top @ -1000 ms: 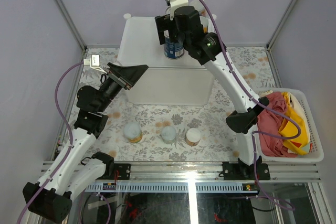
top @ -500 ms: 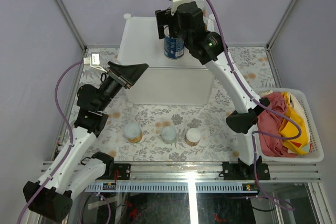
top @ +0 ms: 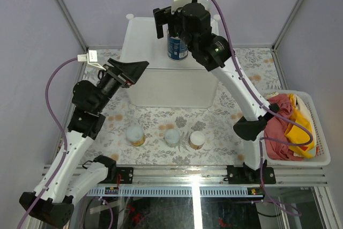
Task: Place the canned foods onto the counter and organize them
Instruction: Place the canned food on the counter.
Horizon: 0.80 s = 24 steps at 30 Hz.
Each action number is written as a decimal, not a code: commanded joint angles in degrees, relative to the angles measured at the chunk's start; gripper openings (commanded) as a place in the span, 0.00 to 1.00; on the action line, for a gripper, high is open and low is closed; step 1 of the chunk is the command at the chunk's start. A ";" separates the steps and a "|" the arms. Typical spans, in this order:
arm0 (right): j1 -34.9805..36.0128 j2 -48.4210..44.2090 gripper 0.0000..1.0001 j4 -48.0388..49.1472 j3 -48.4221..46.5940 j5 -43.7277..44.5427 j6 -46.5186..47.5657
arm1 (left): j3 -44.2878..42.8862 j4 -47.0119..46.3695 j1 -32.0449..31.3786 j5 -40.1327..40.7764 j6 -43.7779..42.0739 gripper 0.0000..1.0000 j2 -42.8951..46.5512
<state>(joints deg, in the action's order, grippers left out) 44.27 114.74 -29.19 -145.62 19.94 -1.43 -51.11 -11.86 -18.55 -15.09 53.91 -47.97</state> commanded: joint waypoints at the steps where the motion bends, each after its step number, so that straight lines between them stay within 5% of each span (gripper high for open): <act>1: 2.95 -4.70 1.00 5.36 -0.36 -0.29 2.81 | -4.35 12.73 0.51 4.50 -7.94 1.00 1.73; 9: 7.73 -8.31 1.00 5.42 3.89 2.27 4.05 | -4.52 22.42 0.44 6.14 -10.80 1.00 4.71; 24: 23.45 -23.74 1.00 6.65 29.54 14.58 3.26 | -5.47 46.06 0.44 10.16 -13.56 1.00 8.95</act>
<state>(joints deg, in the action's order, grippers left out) 64.97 94.98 -24.32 -118.83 28.67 2.20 -54.68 23.49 -18.52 -7.40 42.50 -39.13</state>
